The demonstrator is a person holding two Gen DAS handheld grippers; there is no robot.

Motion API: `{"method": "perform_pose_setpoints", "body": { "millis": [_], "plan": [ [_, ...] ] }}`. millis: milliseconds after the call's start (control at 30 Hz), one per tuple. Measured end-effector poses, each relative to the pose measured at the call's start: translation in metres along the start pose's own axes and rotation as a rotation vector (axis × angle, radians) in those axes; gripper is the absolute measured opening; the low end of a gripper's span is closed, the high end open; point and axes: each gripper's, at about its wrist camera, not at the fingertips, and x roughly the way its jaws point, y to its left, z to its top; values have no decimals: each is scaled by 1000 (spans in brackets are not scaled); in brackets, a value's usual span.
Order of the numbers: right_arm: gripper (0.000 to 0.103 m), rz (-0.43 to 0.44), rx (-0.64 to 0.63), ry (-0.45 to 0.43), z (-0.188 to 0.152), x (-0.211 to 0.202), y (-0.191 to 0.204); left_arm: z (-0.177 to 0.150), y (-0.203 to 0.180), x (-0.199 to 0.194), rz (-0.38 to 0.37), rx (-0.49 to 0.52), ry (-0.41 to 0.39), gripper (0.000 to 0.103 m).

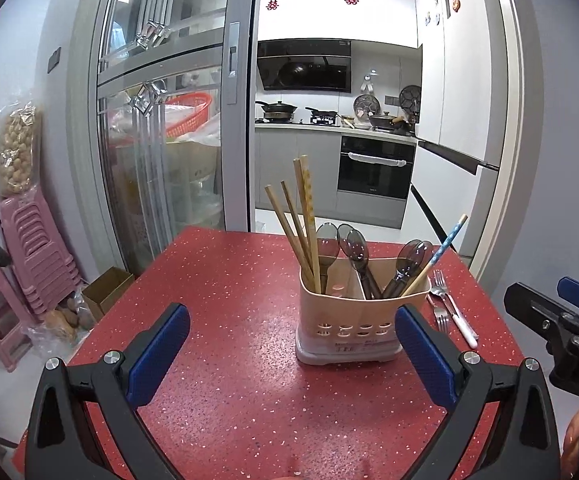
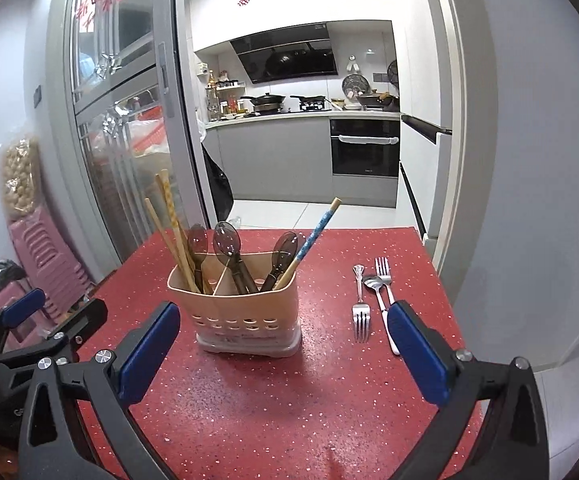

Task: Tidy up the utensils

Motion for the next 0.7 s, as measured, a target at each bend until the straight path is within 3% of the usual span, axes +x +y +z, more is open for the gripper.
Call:
{"method": "perform_pose_setpoints", "body": {
  "millis": [700],
  "plan": [
    [103, -17, 1, 9, -2, 4, -3, 1, 0, 7, -11, 4, 21, 103]
  ]
}}
